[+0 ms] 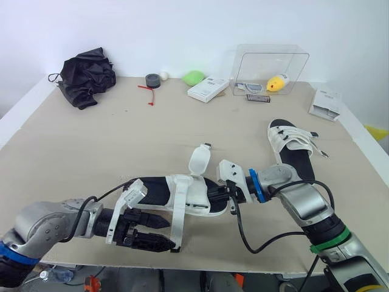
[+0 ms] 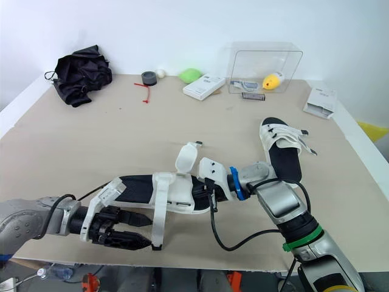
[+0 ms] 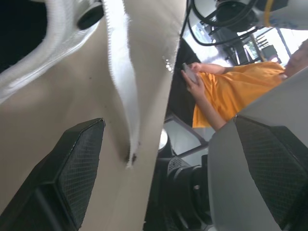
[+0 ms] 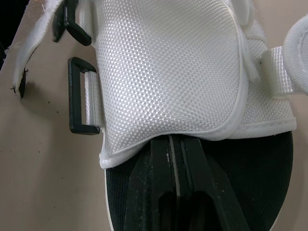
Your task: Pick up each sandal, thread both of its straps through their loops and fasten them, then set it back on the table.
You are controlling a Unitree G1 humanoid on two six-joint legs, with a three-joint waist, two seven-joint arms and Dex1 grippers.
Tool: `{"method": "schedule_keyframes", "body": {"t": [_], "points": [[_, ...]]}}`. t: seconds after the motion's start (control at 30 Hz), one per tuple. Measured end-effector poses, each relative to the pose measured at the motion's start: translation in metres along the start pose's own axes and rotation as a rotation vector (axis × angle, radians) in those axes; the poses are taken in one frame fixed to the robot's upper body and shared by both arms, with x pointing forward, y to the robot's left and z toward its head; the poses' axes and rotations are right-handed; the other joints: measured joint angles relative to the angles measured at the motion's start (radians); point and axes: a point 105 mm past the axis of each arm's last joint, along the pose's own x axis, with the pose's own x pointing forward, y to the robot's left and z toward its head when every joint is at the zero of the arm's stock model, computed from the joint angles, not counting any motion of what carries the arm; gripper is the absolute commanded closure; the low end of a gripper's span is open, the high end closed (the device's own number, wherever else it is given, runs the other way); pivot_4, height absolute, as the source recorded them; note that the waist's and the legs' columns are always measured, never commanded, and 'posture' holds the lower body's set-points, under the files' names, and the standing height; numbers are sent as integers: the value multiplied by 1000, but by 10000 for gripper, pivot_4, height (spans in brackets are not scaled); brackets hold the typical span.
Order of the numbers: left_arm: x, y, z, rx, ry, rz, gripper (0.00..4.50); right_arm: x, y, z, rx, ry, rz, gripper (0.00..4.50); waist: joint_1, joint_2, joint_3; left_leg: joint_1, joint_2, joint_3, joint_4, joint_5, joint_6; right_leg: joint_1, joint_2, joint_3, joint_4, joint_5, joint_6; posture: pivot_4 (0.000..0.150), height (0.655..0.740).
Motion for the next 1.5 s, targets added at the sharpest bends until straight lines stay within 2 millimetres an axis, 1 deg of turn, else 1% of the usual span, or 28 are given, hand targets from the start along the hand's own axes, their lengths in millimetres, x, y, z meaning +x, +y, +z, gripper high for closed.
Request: {"method": "schedule_keyframes", "body": {"t": [0.07, 0.2, 0.3, 0.4, 0.53, 0.63, 0.8, 0.9, 1.07, 1.13, 1.17, 1.5], "points": [[2, 3, 2, 12, -6, 12, 727, 0, 0, 0, 2, 0, -1, 45000, 0, 0, 0, 0, 0, 0, 0, 0, 0, 0, 0, 0, 0, 0, 0, 1500, 7400], [9, 12, -2, 31, 27, 49, 727, 0, 0, 0, 5, 1, -1, 45000, 0, 0, 0, 0, 0, 0, 0, 0, 0, 0, 0, 0, 0, 0, 0, 1500, 7400], [16, 19, -4, 24, 39, 57, 727, 0, 0, 0, 7, 2, -2, 45000, 0, 0, 0, 0, 0, 0, 0, 0, 0, 0, 0, 0, 0, 0, 0, 1500, 7400], [19, 23, -2, -6, 48, 64, 727, 0, 1, 1, 6, 3, -2, 45000, 0, 0, 0, 0, 0, 0, 0, 0, 0, 0, 0, 0, 0, 0, 1, 1500, 7400], [19, 21, -1, -49, 71, 51, 727, 0, 1, 2, 3, 2, -1, 45000, 0, 0, 0, 0, 0, 0, 0, 0, 0, 0, 0, 0, 0, 0, 1, 1500, 7400], [18, 17, -4, -97, 91, 23, 727, 0, 1, 2, 5, 3, -1, 45000, -1, 0, 0, 0, 0, 0, 0, -1, -1, 0, 0, 0, 0, -1, 1, 1500, 7400], [20, 16, -4, -115, 89, 12, 727, 0, 1, 2, 6, 4, -1, 45000, 0, 0, 0, 0, 0, 0, 0, -1, -1, 0, 0, 0, 0, 0, 0, 1500, 7400], [24, 15, -4, -120, 85, 5, 8162, 0, 1, 2, 6, 4, -1, 45000, 0, 0, 0, 0, 0, 0, 0, -1, -1, 0, 0, 0, 0, 0, 0, 1500, 7400], [27, 15, -2, -121, 68, 4, 29888, 0, 0, 3, 6, 5, -2, 45000, 0, 0, 0, 0, 0, -1, 0, -1, -1, 0, 0, 0, 0, 0, 0, 1500, 7400], [28, 15, -3, -128, 74, 6, 39327, 0, 0, 3, 6, 5, -3, 45000, 0, 0, 0, 0, 0, -1, 0, -1, -1, 0, 0, 0, 0, 0, 0, 1500, 7400], [28, 15, -3, -131, 76, 6, 44763, 0, 0, 3, 6, 6, -3, 45000, 0, 0, 0, 0, 0, -1, 0, -1, -1, 0, 0, 0, 0, 0, 0, 1500, 7400], [25, 15, 2, -140, 49, 7, 44763, 0, 0, 3, 7, 6, -3, 45000, 0, 0, 0, 0, 0, -1, 0, -1, -1, 0, 0, 0, 0, 0, 0, 1500, 7400]]}}
